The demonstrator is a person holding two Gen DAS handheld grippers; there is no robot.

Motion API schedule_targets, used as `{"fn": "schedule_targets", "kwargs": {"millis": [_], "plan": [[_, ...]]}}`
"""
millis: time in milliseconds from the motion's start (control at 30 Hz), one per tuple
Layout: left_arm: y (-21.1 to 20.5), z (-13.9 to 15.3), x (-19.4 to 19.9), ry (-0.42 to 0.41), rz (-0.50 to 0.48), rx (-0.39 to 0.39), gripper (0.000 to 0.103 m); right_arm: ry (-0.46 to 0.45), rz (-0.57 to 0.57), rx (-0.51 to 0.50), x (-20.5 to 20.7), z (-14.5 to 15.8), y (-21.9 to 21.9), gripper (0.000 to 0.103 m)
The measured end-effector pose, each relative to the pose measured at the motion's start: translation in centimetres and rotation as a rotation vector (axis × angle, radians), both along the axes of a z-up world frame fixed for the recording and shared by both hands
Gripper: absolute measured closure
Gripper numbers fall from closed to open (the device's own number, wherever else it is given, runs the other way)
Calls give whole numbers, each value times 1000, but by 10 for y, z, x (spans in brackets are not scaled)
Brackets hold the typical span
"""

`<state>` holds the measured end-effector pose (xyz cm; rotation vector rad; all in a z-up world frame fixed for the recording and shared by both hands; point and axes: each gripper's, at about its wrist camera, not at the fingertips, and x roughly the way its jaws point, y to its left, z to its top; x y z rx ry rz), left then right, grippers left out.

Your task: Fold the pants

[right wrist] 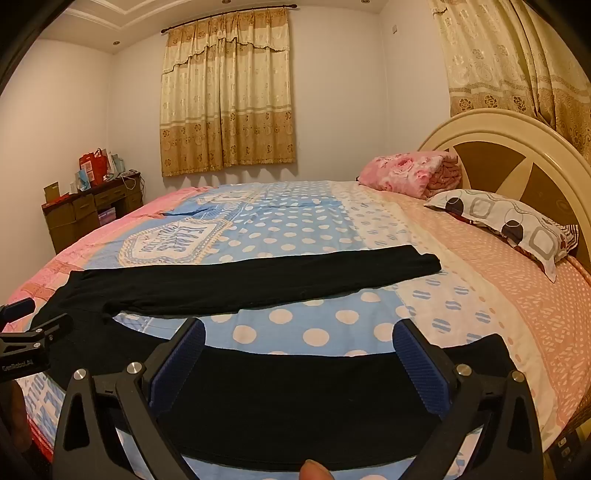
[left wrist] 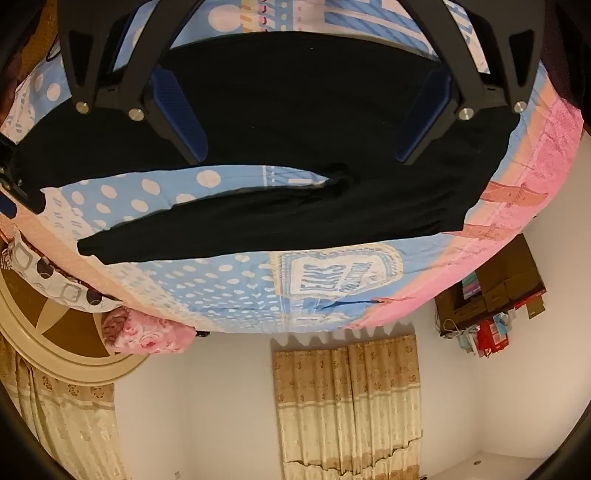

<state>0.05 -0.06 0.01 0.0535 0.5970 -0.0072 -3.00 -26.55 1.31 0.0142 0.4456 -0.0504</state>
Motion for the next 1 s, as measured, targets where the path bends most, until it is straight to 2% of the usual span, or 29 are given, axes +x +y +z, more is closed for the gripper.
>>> {"fn": "schedule_targets", "kwargs": {"millis": [1000], "plan": [[5,3,0,-15,4,1,0,8,-1,-2,0,-2,-1,1]]}}
